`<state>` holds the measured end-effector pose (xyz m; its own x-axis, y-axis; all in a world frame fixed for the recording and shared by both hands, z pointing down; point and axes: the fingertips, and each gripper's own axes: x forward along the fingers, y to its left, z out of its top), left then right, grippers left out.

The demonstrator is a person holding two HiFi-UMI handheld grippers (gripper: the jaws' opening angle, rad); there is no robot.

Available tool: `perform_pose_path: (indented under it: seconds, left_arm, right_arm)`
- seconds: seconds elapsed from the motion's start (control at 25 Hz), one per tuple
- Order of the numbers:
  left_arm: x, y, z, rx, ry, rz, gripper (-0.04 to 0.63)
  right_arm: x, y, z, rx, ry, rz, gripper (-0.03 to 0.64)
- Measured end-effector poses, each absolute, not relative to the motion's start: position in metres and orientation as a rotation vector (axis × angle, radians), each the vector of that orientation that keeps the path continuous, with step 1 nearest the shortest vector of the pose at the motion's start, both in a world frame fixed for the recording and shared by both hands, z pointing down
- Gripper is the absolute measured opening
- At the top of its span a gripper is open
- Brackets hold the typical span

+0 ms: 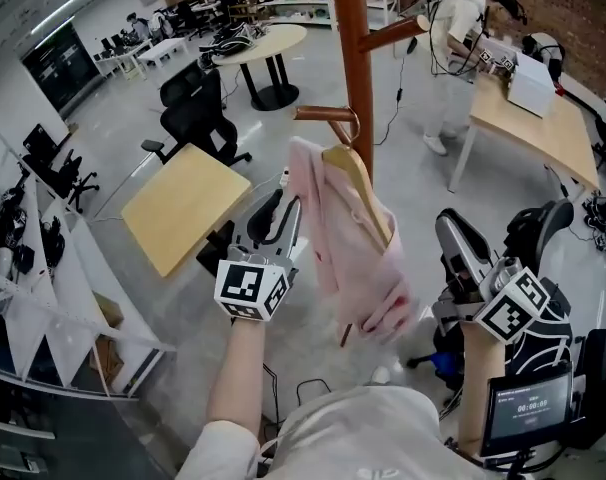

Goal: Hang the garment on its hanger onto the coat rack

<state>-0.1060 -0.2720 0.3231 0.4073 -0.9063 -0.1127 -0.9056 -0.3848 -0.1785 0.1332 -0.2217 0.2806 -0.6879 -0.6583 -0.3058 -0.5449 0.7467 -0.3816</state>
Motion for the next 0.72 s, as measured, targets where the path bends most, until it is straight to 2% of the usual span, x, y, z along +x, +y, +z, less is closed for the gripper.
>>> perform_pose_path:
  seconds: [0.12,0.4,0.72]
  left_arm:
    - [-0.125,-0.25,0.317,-2.404,1.671,0.029,0.01]
    - [-0.189,-0.155,0.298,-2.28,1.891,0.049,0.006]
    - [-0.311,-0.014,0.296,-1.964,2.27,0.051,0.006]
  right_arm:
    - [0.108,-0.203,0.252,-0.811,2.574,-0.294,0.064]
    - [0.022,-0.145,0.212,-0.447,2.671,-0.273,0.064]
    - [-0.115,-0.087,0.229,0.027,2.742,-0.442,0.064]
